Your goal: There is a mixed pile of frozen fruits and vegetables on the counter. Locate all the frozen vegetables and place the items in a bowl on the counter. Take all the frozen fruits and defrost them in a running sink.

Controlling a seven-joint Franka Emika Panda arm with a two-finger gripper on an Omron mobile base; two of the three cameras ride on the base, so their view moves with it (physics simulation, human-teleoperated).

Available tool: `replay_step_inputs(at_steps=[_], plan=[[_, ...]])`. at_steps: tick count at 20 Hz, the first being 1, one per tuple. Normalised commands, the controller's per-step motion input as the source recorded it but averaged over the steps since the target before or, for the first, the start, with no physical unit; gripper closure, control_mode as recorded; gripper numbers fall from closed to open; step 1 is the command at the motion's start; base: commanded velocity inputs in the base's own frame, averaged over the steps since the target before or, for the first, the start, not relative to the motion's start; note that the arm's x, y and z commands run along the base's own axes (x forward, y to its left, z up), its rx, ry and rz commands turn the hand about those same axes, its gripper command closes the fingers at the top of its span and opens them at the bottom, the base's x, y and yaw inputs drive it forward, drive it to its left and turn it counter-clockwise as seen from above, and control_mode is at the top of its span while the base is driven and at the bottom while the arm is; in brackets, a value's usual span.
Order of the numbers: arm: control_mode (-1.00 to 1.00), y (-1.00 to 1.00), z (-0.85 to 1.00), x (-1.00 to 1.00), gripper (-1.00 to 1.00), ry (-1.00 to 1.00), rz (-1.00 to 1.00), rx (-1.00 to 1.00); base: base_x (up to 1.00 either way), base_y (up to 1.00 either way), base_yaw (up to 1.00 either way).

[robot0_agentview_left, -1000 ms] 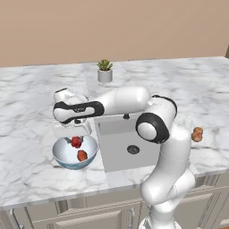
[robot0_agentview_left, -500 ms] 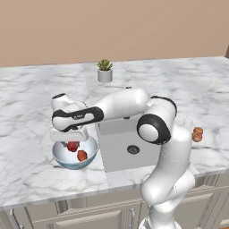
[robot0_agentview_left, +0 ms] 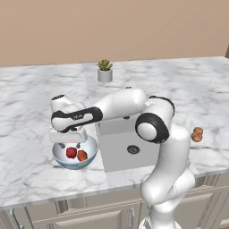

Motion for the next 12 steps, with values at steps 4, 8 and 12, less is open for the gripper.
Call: replay_step_inputs(at_steps=[4, 8, 12], plan=[[-1.00, 0.00, -0.01, -0.01, -1.00, 0.00, 0.00, 0.00, 0.00, 0.00, 0.00], [-1.00, -0.25, 0.38, -0.19, -1.00, 0.00, -0.01, -0.01, 0.00, 0.00, 0.00], [-1.00, -0.49, 0.43, -0.24, -1.00, 0.00, -0.08, -0.03, 0.00, 0.00, 0.00]])
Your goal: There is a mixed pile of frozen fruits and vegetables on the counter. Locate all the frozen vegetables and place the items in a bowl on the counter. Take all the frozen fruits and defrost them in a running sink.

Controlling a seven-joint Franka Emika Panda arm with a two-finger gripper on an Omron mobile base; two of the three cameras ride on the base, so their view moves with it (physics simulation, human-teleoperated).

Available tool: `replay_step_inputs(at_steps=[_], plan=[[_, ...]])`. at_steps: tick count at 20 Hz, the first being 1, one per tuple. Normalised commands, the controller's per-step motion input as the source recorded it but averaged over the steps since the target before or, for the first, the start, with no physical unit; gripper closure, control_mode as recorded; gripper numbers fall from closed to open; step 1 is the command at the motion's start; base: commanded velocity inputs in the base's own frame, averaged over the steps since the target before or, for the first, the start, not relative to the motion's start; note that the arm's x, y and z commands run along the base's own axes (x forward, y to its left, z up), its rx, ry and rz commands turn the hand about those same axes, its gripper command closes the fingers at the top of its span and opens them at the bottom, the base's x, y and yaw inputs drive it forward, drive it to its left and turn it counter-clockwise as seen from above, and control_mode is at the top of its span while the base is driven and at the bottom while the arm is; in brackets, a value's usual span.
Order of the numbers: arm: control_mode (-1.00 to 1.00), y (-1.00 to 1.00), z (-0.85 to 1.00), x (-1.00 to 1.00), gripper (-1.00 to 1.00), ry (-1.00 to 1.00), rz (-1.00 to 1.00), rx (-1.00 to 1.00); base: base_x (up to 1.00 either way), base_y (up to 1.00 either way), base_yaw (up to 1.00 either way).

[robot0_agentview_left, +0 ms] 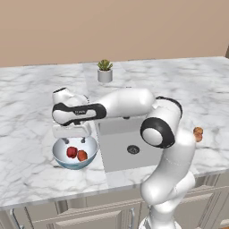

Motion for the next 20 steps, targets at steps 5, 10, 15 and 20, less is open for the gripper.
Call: replay_step_inputs(at_steps=[5, 10, 15, 20], plan=[[-1.00, -0.70, 0.17, -0.29, -1.00, 0.02, -0.11, -0.09, 0.00, 0.00, 0.00], [-1.00, -0.64, 0.24, -0.51, -1.00, 0.02, -0.03, -0.07, 0.00, 0.00, 0.00], [-1.00, -0.56, 0.05, -0.51, -1.00, -0.02, 0.10, 0.04, 0.00, 0.00, 0.00], [-1.00, -0.60, 0.00, -0.14, -1.00, -0.01, 0.21, 0.13, 0.00, 0.00, 0.00]])
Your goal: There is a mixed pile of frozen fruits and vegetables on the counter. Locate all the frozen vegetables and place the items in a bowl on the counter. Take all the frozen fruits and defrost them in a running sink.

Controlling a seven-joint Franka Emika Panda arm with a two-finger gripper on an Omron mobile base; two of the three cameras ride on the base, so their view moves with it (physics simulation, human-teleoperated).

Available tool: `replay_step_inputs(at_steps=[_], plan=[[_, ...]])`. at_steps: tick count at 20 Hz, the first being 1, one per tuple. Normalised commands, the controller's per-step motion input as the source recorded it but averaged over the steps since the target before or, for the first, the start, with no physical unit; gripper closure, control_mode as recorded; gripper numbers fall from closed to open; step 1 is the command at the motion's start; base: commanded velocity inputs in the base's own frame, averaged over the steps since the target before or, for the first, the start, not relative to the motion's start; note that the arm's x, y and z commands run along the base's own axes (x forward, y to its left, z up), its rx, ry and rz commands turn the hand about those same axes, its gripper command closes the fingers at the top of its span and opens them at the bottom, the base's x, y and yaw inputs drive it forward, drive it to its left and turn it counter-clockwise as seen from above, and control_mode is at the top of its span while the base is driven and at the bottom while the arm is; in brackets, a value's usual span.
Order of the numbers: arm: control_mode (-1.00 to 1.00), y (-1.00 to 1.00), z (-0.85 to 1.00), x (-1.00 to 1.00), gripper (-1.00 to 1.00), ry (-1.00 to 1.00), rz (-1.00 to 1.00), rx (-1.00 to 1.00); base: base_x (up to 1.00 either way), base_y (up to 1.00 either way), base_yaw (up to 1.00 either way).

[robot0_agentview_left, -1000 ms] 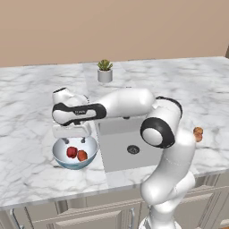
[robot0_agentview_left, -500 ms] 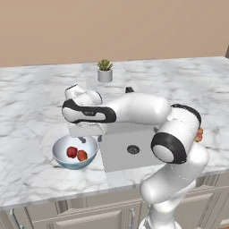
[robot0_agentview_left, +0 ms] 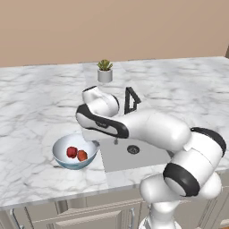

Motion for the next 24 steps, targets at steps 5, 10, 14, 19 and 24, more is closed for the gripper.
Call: replay_step_inputs(at_steps=[5, 10, 14, 19, 24], plan=[[-1.00, -0.59, 0.00, 0.05, -1.00, 0.06, 0.13, 0.10, 0.00, 0.00, 0.00], [-1.00, -0.46, 0.00, 0.00, -1.00, 0.07, 0.25, 0.05, 0.00, 0.00, 0.00], [-1.00, -0.32, 0.00, -0.01, -1.00, 0.13, 0.23, 0.01, 0.00, 0.00, 0.00], [-1.00, -0.45, -0.02, 0.01, -1.00, 0.04, 0.13, 0.06, 0.00, 0.00, 0.00], [-1.00, -0.60, -0.03, 0.16, -1.00, 0.01, 0.09, 0.12, 0.00, 0.00, 0.00]])
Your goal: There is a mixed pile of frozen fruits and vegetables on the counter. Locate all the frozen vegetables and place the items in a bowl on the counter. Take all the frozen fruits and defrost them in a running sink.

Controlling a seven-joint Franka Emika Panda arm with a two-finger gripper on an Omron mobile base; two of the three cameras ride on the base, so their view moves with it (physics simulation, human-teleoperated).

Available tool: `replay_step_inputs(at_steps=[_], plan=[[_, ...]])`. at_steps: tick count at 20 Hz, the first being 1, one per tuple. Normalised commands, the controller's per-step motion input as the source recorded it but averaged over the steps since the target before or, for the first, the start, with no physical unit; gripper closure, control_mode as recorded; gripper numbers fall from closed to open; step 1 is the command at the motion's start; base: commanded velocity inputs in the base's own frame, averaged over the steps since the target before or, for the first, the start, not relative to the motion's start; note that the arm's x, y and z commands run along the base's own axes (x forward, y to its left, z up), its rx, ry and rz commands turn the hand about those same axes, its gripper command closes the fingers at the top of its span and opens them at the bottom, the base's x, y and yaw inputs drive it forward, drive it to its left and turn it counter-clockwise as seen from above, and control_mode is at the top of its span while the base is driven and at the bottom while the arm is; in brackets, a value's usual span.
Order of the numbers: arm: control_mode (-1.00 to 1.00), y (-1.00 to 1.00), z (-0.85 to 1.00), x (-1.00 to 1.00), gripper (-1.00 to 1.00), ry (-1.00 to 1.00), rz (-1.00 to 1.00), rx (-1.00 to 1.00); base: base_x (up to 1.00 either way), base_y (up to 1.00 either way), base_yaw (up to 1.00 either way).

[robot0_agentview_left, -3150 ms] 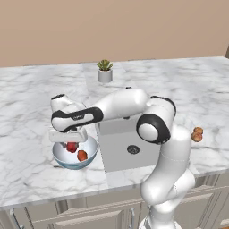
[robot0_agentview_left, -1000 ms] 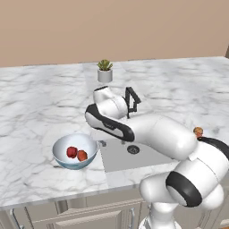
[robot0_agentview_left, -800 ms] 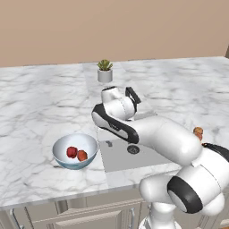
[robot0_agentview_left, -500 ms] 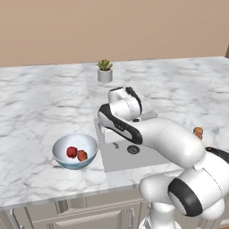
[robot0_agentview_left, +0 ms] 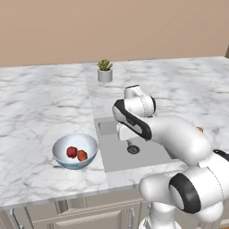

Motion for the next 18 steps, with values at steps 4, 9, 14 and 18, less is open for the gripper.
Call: replay_step_inputs(at_steps=[4, 9, 14, 18], plan=[[-1.00, -0.66, -0.01, 0.20, -1.00, -0.08, 0.07, 0.07, 0.00, 0.00, 0.00], [-1.00, -0.71, -0.04, 0.11, -1.00, -0.20, 0.08, 0.07, 0.00, 0.00, 0.00], [-1.00, -0.78, -0.11, 0.07, -1.00, -0.09, 0.03, 0.06, 0.00, 0.00, 0.00], [-1.00, -0.78, -0.02, 0.33, -1.00, 0.07, -0.09, 0.05, 0.00, 0.00, 0.00]])
